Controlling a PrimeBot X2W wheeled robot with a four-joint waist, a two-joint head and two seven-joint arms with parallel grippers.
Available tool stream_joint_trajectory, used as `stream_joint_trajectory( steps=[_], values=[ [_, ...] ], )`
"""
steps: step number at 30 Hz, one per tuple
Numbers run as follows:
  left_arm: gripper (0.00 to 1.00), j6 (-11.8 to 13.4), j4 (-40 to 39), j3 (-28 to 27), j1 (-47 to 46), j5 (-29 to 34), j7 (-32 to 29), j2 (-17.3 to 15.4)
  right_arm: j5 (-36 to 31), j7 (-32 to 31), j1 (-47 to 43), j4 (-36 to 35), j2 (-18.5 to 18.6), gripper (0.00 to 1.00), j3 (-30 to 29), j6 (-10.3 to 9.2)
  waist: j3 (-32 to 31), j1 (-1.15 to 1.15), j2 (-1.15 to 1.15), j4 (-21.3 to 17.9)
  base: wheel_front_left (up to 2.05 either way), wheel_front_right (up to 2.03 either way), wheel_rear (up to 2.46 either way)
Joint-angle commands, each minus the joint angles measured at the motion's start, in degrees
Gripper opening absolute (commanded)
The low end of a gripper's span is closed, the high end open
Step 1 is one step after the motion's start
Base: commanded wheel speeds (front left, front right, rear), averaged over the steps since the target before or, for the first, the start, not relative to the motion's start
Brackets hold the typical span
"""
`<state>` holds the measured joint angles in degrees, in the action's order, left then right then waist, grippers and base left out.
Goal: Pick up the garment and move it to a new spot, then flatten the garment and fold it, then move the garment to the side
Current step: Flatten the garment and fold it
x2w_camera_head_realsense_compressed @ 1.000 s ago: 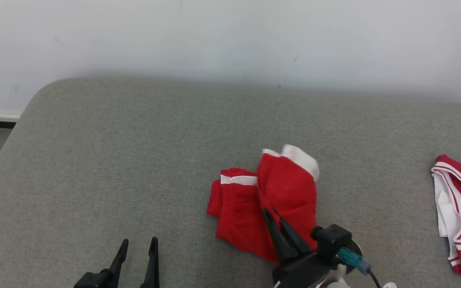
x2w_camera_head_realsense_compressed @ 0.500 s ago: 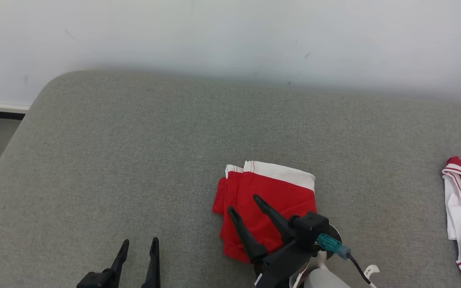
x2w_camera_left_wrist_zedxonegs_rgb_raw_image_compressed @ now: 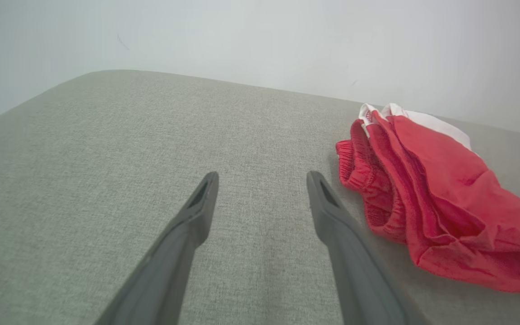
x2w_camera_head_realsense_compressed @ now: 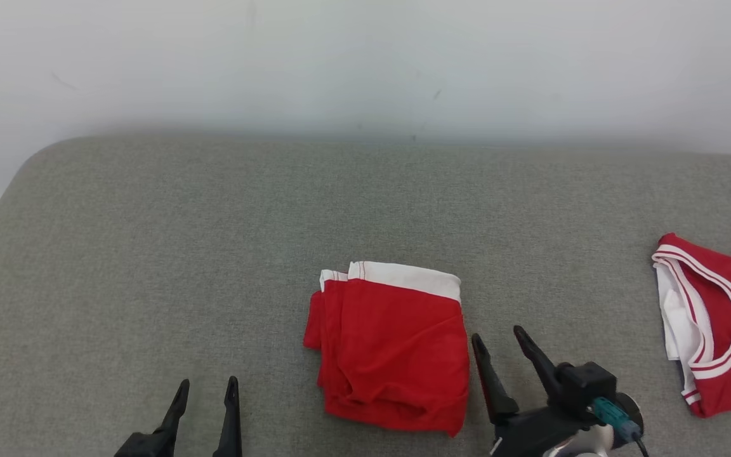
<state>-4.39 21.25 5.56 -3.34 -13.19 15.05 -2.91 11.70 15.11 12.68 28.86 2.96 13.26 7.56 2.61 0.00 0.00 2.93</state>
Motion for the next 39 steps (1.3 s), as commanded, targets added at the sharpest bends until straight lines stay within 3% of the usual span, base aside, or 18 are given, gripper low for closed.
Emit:
stream_joint_trajectory(
  steps=[1, 6, 12, 39],
  values=[
    [1.0, 0.26, -0.32, -0.37, 1.06, 0.46, 0.16, 0.02, -1.03, -0.01, -1.51, -0.42, -0.1, 1.0, -2.05, -0.16, -0.36, 0.0, 0.0, -1.5, 0.0, 0.0, 0.0],
    [1.0, 0.24, -0.66, -1.49, 1.77, 0.94, 0.16, 0.01, -2.44, -0.01, -5.56, -2.4, -0.12, 1.0, -9.89, -0.16, -0.88, 0.0, 0.0, -3.51, 0.0, 0.0, 0.0],
    [1.0, 0.04, -1.09, -2.54, 3.02, 2.42, 0.16, 0.01, -3.3, -0.01, -8.03, -4.45, -0.13, 1.0, -12.9, -0.16, -1.76, 0.0, 0.0, -5.34, 0.0, 0.0, 0.0],
    [1.0, 0.15, -1.87, -6.84, 8.82, 4.31, 0.16, 0.02, -1.76, -0.01, -11.9, -5.88, -0.09, 1.0, -10.55, -0.16, -7.05, 0.0, 0.0, -8.14, 0.0, 0.0, 0.0]
  ],
)
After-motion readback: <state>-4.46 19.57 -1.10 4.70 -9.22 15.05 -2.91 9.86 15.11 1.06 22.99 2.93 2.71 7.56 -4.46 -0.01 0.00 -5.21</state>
